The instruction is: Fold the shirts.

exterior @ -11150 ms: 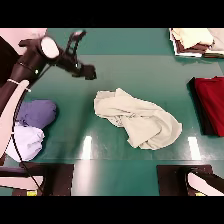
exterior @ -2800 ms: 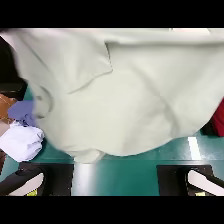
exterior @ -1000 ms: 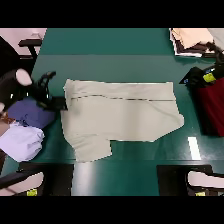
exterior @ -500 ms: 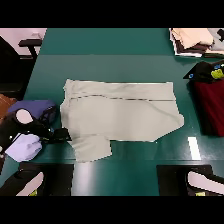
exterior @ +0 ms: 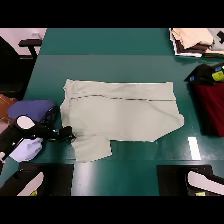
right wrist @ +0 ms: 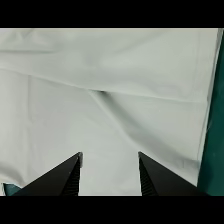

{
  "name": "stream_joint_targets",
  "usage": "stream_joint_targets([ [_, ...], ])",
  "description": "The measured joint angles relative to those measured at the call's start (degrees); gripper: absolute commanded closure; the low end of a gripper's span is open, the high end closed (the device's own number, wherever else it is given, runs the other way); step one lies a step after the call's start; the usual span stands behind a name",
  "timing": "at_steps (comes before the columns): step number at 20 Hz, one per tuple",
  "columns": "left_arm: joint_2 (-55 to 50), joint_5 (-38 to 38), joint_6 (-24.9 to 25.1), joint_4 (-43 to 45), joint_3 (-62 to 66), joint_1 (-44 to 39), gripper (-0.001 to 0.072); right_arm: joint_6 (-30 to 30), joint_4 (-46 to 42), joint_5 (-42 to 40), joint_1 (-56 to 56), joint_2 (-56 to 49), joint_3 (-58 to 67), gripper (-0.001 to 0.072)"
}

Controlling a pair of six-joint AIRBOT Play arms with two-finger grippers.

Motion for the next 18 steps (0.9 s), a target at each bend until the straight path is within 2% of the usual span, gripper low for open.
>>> stream_joint_targets([
  [2, 0.1, -1.7, 1.0, -0.8, 2.4, 0.0, 0.0681, 0.0, -1.5, 0.3, -2.1, 1.7, -4.9, 0.0297],
  [3, 0.1, -2.4, 1.4, -0.9, 3.8, 0.0, 0.0681, 0.0, -2.7, 0.5, -3.7, 3.0, -8.6, 0.0274],
  [4, 0.1, -2.9, 1.7, -1.1, 5.2, 0.0, 0.068, 0.0, -3.6, 0.5, -5.3, 4.3, -12.5, 0.0139],
  [5, 0.1, -3.3, 1.9, -1.2, 6.6, 0.0, 0.068, 0.0, -4.3, 0.4, -7.2, 5.7, -17.2, 0.0103],
  [11, 0.1, -4.3, 2.4, -1.5, 11.0, 0.0, 0.068, 0.1, -3.8, -4.7, -14.0, 10.9, -42.8, 0.016],
  [14, 0.1, -4.5, 2.4, -1.4, 11.5, 0.0, 0.0681, -0.7, 1.2, -10.7, -13.5, 11.5, -50.1, 0.0201],
  [17, 0.1, -4.7, 2.5, -1.2, 11.7, 0.0, 0.068, -1.0, 4.2, -14.9, -10.1, 10.8, -52.2, 0.022],
  [18, 0.1, -4.7, 2.5, -1.0, 11.7, 0.0, 0.068, -1.1, 5.1, -15.9, -8.5, 10.1, -52.2, 0.0347],
])
